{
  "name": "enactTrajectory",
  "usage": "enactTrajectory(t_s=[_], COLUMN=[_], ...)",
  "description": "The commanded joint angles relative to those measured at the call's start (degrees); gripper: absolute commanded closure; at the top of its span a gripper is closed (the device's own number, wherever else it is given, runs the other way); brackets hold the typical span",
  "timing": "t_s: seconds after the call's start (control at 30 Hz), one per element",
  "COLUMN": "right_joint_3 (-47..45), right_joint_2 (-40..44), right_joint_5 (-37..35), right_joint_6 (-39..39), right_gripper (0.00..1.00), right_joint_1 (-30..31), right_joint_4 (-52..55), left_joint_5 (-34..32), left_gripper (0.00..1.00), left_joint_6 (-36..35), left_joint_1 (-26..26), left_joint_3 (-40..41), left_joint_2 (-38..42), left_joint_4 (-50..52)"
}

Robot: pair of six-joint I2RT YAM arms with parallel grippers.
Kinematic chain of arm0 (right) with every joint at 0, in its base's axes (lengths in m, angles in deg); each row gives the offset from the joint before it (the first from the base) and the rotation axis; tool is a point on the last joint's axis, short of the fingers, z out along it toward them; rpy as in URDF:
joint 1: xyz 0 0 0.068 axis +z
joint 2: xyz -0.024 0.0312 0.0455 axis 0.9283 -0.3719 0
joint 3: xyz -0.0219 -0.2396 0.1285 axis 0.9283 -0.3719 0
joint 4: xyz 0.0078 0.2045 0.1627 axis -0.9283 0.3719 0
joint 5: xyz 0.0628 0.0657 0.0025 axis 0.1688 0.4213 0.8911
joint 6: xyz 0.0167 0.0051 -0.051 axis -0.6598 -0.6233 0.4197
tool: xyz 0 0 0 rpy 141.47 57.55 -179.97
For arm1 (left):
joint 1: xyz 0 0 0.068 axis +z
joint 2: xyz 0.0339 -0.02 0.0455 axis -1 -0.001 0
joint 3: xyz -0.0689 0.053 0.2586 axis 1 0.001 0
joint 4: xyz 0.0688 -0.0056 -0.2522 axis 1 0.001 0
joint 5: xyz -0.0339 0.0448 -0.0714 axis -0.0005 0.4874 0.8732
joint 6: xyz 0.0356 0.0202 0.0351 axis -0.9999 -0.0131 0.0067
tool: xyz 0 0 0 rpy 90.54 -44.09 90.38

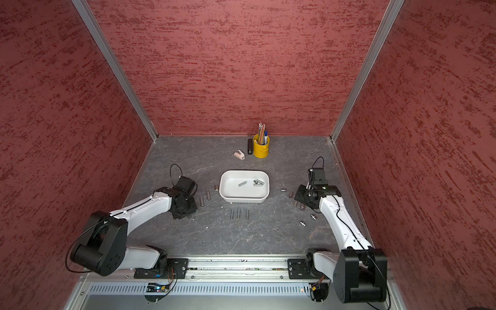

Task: Take out the socket from the storage box
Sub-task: Place the socket head at the center of the board, then pick up the socket head from the storage box.

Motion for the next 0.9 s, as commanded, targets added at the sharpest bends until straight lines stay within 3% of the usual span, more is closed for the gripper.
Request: enactTrajectory(t_s=[0.0,0.1,0.3,0.4,0.57,0.87], right_joint_3=[1.5,3.5,12.5,16.9,26.1,43.9], right_joint_2=[1.4,3.0,-3.0,-7.8,-21.2,-42.0], right_joint_5=[1.7,1.0,2.3,-1.7,0.1,1.4], right_joint_6=[0.6,0.4,6.5,13.5,30.4,48.2], right_gripper=[0.51,0.52,0.51,0.5,0.48,0.51], right_joint_1=[0.5,2.4,13.6,21.8,32.0,35.5], right_joint_4=[-1.3,-2.9,-7.1,-10.9,-11.9,-3.2], left_joint_5=[0.3,0.8,3.1,5.5,9.2,19.1], left_gripper=[0.59,0.48,0.47,0.46,0.46,0.54], left_joint_6=[-1.4,-2.2,-3.3,-5.8,-6.8,-9.9], left_joint_1=[0.4,0.5,0.5,0.5,0.4,-0.2], left_joint_3=[-0.3,-2.5,-6.6,-8.1,-9.4,-13.5], left_joint_2=[4.4,8.7,16.2,18.9,21.4,21.6], left_joint_4=[1.3,3.9,8.3,9.8,11.8,15.9])
